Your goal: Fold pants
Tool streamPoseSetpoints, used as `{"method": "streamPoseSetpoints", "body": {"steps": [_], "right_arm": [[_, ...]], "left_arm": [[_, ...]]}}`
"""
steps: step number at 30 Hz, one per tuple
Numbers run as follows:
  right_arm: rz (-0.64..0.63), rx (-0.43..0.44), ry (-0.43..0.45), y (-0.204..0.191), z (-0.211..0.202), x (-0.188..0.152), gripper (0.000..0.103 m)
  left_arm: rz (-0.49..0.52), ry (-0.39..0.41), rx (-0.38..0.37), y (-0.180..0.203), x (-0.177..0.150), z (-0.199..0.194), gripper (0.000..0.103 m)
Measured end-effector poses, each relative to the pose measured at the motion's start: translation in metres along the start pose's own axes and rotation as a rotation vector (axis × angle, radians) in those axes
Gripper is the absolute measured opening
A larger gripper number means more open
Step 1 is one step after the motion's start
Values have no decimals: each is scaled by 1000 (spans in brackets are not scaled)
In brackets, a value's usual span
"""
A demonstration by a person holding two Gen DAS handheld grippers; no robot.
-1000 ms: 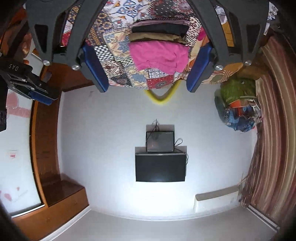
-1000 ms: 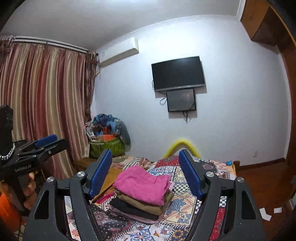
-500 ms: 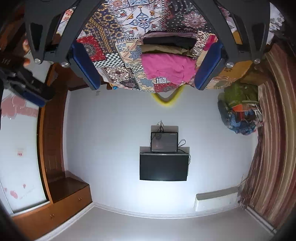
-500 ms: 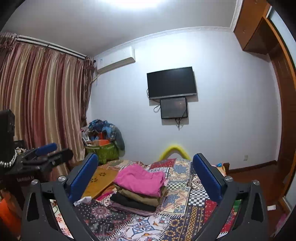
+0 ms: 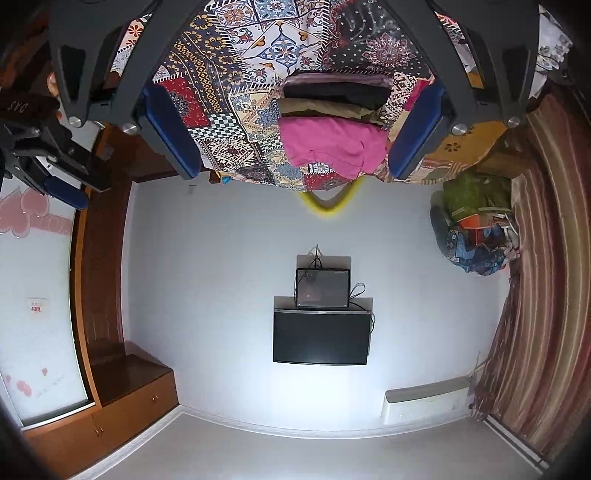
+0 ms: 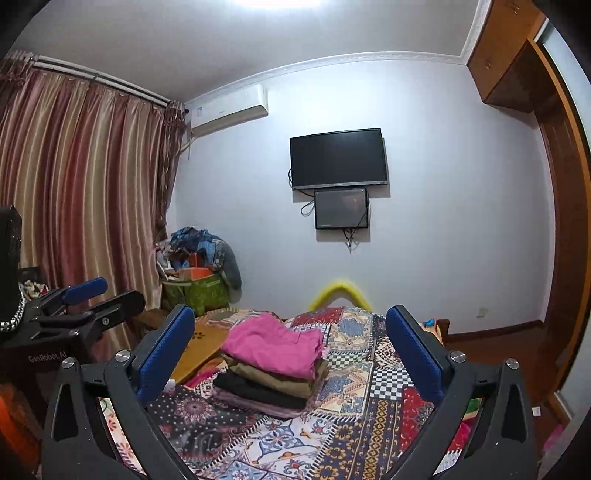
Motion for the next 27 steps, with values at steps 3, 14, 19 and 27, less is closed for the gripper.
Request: {"method": "streamPoseSetpoints", "body": {"steps": [3,14,19,27], "right_arm": [[-1,2,-4,-1,0,-1,103],[-7,3,-12,-2,-3,1,103],[-6,2,-13,-1,-4,2,103],[1,-1,-15,0,-4,4,103]], "left_arm": [[2,-3,3,0,-1,2,103],[0,-8,-1,-1,-6,3,103],[2,-4,-2,0,-6,3,103],[2,-7,-5,-2,-9,4,103]]}}
Point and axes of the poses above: each gripper's, at about its wrist camera, not at the fingertips, and z roughly the way its jaws point, y to its right, x to its top, the point moved 3 cm from there along z, roughly the way its jaws point, and after that the axes turned 13 degrees about x, right-handed, at the moved point
